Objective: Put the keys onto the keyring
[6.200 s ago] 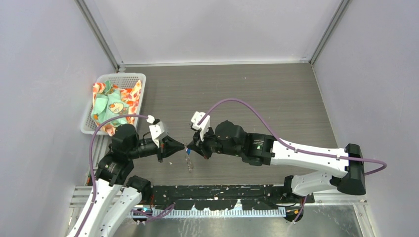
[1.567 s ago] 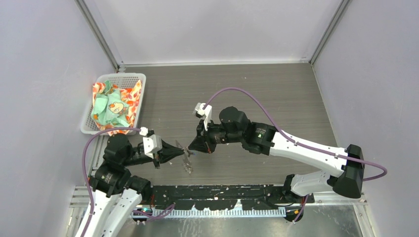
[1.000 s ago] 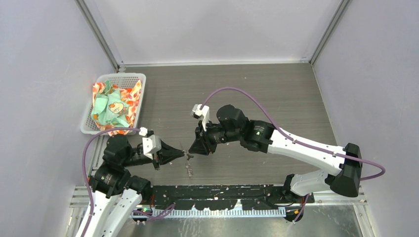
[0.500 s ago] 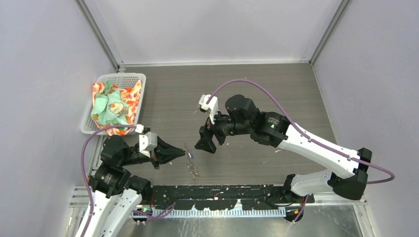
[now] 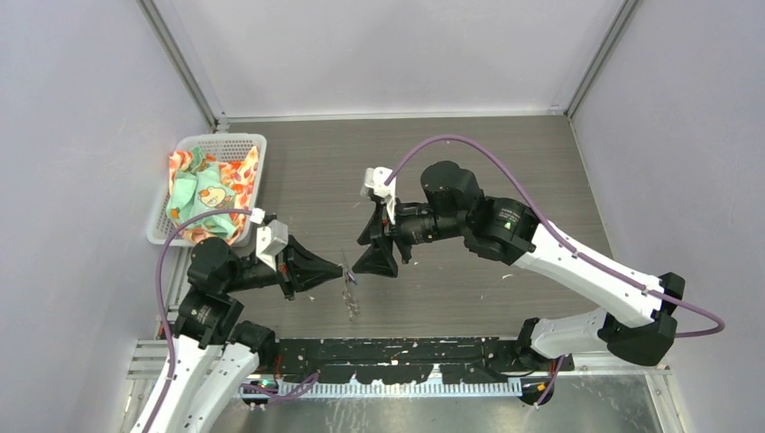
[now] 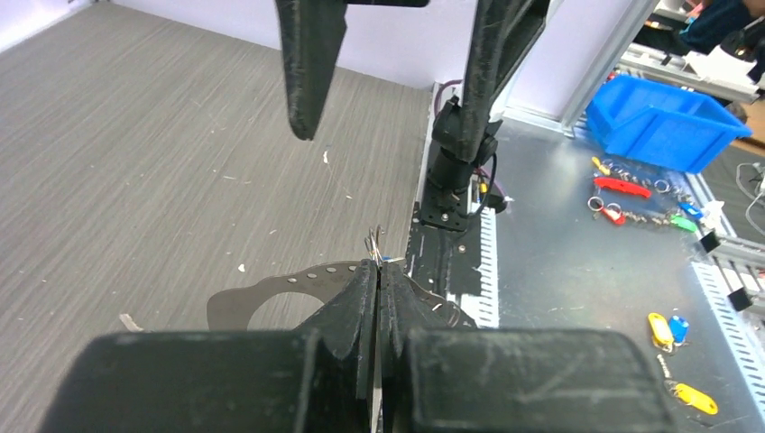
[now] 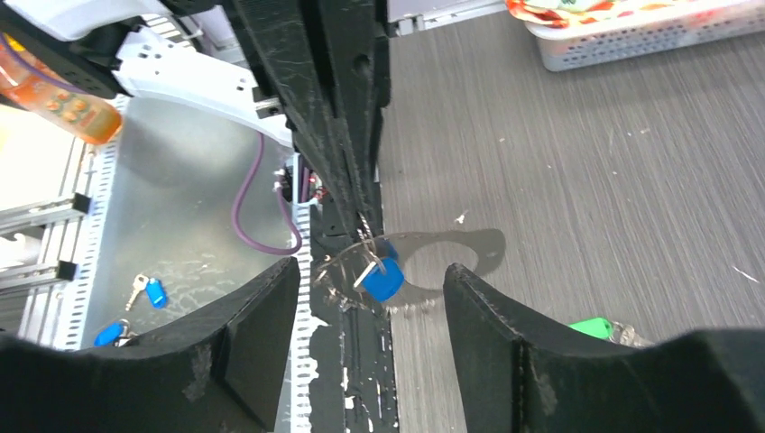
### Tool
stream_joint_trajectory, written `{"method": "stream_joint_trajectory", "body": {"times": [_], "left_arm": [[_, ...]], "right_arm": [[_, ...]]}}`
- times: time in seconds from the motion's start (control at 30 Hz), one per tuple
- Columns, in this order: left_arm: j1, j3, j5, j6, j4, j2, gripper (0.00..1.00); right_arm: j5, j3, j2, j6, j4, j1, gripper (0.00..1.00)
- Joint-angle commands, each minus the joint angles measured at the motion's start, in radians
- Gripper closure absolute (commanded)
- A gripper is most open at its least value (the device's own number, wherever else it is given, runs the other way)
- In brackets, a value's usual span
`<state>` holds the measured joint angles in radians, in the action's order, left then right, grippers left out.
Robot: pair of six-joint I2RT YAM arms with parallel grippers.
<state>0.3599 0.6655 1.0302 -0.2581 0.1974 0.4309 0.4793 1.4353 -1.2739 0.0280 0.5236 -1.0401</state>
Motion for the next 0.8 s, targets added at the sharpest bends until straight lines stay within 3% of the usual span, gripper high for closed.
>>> {"method": "stream_joint_trajectory", "body": {"times": [0.0,0.37,0.53,0.77], "left_arm": [[0.001,0.053,0.016,-0.091,-0.109,0.007,1.0],[0.001,0.138,0.042,-0.287,-0.247,0.062,1.0],[0.001,0.142,0.064,-0.301,-0.266,0.07,1.0],[0.001,0.141,0.055,-0.301,-0.256,0.069,1.0]], "right_arm": [[0.103,0.033,-0.003,0.015,-0.068,0.006,0.39],[0.186,-0.073,0.045,0.125,-0.309,0.026,0.49],[0.217,-0.071,0.045,0.169,-0.355,0.031,0.57],[0.231,-0.087,0.058,0.203,-0.399,0.032,0.59]]}}
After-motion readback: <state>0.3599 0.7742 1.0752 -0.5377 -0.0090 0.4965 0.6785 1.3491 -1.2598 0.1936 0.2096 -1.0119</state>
